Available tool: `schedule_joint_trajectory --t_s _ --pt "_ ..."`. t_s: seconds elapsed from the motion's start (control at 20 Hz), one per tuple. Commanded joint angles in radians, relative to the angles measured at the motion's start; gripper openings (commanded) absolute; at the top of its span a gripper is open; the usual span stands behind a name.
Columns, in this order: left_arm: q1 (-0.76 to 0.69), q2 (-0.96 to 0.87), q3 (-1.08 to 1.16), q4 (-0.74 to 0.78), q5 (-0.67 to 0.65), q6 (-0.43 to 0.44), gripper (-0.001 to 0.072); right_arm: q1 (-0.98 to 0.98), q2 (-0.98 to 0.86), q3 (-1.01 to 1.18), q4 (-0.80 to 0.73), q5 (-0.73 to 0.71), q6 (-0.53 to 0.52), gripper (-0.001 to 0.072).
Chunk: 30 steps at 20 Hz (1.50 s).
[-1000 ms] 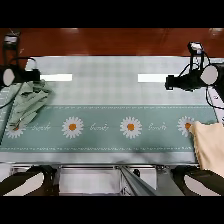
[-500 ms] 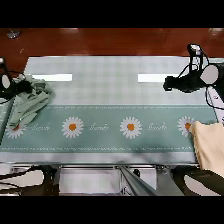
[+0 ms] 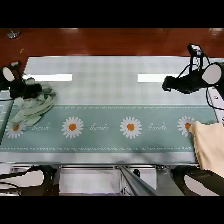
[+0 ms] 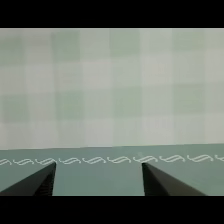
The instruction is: Fold the shirts.
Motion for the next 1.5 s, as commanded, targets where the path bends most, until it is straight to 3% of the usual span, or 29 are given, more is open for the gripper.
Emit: schedule_joint_trajectory --t_s 0.0,0.1,0.45,0.6,0.9,1.0,1.2,1.45 --pt "-0.001 0.128 0.146 -0.249 -0.023 0.127 0.0023 0.000 0.069 0.001 0.007 0.007 -0.006 0.0620" --pt "-0.001 0.236 0.254 -0.386 -0.058 0.230 0.0023 0.000 0.151 0.001 -0.008 0.015 -0.006 0.0620" --pt "-0.028 0.488 0.495 -0.626 -0.061 0.241 0.0023 0.002 0.447 0.001 0.001 0.039 -0.055 0.0620" --pt "-0.127 0.490 0.635 -0.658 -0.048 0.241 0.0023 0.002 0.533 0.001 0.002 0.066 -0.055 0.0620" --pt "-0.442 0.485 0.734 -0.665 0.140 0.237 0.0023 0.002 0.595 0.001 0.024 0.135 -0.066 0.0620" --pt "-0.560 0.463 0.724 -0.665 0.186 0.238 0.0023 0.002 0.595 -0.001 0.051 0.140 -0.078 0.0620" --pt "-0.769 0.458 0.585 -0.665 0.405 0.274 0.0023 0.002 0.595 -0.001 0.053 0.140 -0.078 0.0620" --pt "-0.816 0.523 0.119 -0.663 0.372 0.231 0.0023 0.002 0.595 -0.011 0.055 0.141 -0.077 0.0620"
